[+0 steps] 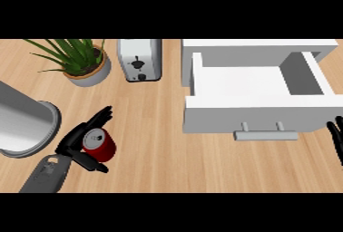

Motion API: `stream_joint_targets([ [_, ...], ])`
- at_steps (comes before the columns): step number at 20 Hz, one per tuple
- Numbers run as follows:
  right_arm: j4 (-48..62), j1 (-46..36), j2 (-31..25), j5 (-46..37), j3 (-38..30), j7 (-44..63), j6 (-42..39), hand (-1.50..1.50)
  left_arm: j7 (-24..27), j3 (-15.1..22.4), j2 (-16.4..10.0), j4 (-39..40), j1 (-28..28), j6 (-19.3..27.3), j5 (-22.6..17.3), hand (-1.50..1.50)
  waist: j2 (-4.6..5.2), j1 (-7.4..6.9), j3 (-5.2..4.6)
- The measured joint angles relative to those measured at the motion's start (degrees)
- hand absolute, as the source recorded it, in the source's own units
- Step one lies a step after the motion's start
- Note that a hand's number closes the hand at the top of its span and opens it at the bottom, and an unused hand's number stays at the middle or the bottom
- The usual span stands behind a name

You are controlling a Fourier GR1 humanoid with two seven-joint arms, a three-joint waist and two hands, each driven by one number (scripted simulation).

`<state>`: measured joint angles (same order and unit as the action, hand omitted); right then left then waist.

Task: Pick up the can, place it into the drawer and close the drawer

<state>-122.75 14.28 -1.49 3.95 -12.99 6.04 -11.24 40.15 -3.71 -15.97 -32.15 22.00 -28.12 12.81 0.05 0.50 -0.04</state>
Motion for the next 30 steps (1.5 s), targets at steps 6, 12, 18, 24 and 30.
stream_joint_targets([
  [6,0.41,-0.56,-1.33,2.26,-2.54,0.47,-1.13,-1.5,0.11,1.56,1.77,-1.06,-0.31,0.45,0.32,1.5,-0.02,-0.1,0.03],
  [12,-0.44,1.09,0.0,1.76,-1.88,-0.61,-1.26,-1.5,-1.83,2.59,3.11,-5.61,-1.97,-1.35,-1.38,1.5,-0.12,-0.25,0.05],
  [18,-2.73,1.99,0.52,2.29,-1.81,0.77,-1.06,-1.5,-5.48,3.03,3.4,-9.21,-2.98,-5.18,-4.49,1.5,-0.14,-0.32,0.05],
  [24,-1.71,1.94,0.58,1.88,-2.16,-0.06,-0.99,-1.5,-9.29,-6.42,6.3,-11.66,-4.09,7.34,-11.08,1.5,-0.22,-0.98,0.08],
  [30,-2.24,2.85,1.0,1.43,-1.45,-0.45,-0.99,-1.5,-14.84,-12.17,9.04,-18.06,-3.55,19.19,-15.54,1.5,-0.24,-0.8,0.08],
])
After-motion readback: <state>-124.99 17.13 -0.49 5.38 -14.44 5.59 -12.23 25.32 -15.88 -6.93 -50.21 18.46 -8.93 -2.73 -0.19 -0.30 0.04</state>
